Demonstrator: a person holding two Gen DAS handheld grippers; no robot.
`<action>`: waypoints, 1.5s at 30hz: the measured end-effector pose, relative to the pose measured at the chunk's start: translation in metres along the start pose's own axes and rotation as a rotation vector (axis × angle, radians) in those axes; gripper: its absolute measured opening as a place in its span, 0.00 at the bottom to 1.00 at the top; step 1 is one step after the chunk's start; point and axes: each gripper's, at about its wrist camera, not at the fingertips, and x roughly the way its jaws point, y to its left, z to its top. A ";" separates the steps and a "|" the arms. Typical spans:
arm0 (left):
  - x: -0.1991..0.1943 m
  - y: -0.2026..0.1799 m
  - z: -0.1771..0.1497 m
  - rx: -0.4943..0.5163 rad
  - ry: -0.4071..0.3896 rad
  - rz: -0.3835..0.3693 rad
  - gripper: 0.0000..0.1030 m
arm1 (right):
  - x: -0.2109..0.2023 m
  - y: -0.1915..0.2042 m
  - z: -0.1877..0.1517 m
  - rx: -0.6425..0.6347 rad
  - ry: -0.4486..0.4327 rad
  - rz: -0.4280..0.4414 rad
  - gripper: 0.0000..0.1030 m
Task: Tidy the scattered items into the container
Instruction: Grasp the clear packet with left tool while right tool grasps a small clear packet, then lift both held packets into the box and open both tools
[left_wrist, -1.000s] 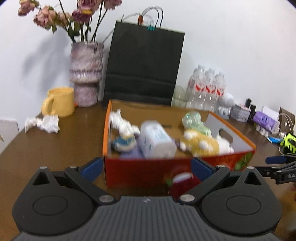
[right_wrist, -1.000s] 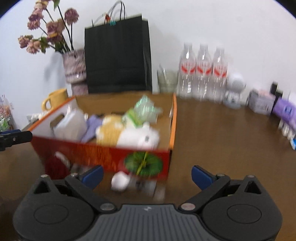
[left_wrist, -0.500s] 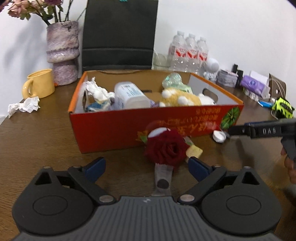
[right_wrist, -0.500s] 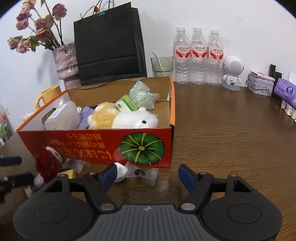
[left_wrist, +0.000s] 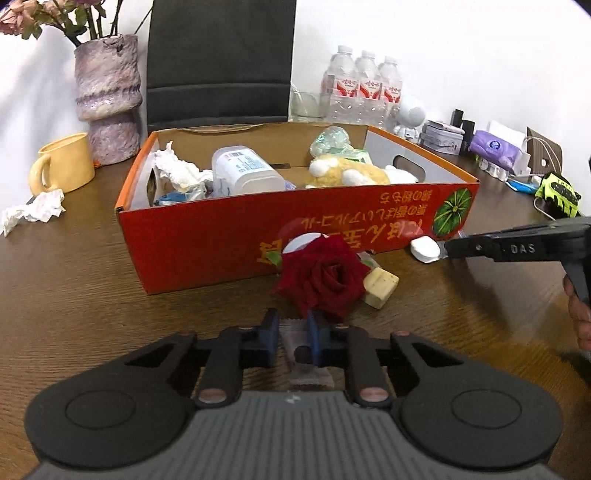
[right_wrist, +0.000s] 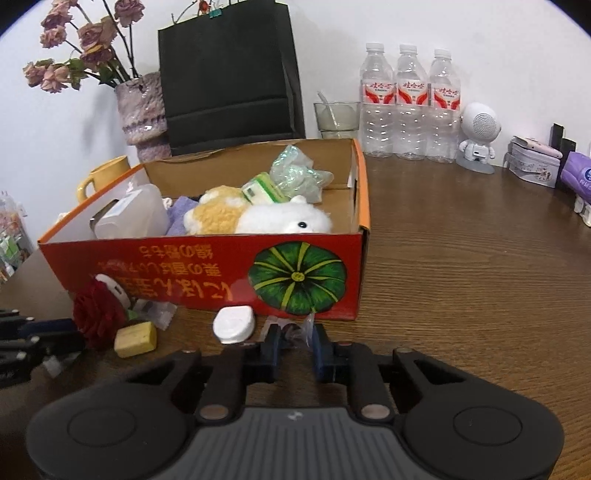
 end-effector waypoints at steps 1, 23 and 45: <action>0.000 0.000 0.000 -0.003 -0.002 0.000 0.15 | -0.001 0.000 -0.001 0.001 -0.004 0.004 0.12; -0.028 -0.001 -0.008 -0.070 -0.027 0.017 0.42 | -0.042 0.008 -0.015 0.045 -0.091 0.013 0.09; -0.074 -0.010 0.040 -0.005 -0.277 0.082 0.17 | -0.086 0.019 0.005 0.008 -0.225 0.071 0.09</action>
